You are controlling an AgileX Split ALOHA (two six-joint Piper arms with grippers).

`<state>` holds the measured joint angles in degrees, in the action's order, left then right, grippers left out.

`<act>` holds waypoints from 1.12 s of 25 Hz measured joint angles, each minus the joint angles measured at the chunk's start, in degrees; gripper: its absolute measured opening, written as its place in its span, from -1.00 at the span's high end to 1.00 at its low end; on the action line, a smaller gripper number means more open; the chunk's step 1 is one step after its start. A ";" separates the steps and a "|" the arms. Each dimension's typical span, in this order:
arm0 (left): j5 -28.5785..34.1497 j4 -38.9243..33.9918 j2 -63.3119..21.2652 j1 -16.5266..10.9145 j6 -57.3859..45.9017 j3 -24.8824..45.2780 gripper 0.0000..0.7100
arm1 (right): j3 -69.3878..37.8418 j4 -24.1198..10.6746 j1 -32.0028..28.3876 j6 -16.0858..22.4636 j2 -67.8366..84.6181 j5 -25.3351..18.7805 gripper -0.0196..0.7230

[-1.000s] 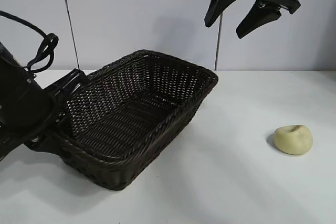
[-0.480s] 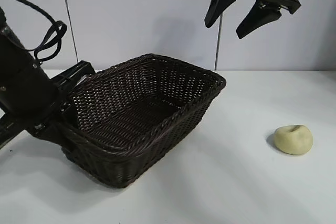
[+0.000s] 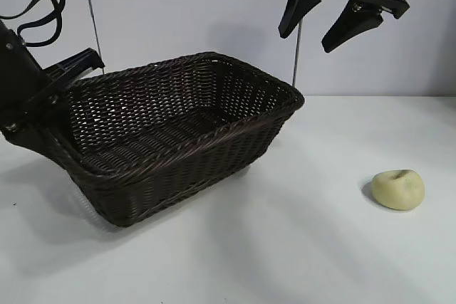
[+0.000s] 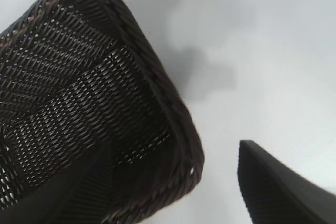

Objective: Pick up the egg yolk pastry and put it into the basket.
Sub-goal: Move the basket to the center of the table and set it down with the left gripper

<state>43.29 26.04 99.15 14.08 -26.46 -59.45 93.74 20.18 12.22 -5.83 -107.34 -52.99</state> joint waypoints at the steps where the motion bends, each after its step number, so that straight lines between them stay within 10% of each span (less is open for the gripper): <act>1: 0.64 0.61 0.01 -0.33 2.10 0.00 0.72 | 0.00 0.00 0.00 0.00 0.00 0.00 -0.39; 28: 18.49 -2.51 6.24 -0.49 23.58 -17.80 0.72 | 0.00 -0.05 0.00 0.00 0.00 0.00 -0.39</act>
<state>61.77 23.53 105.39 13.59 -2.88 -77.26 93.74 20.13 12.22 -5.83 -107.34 -52.99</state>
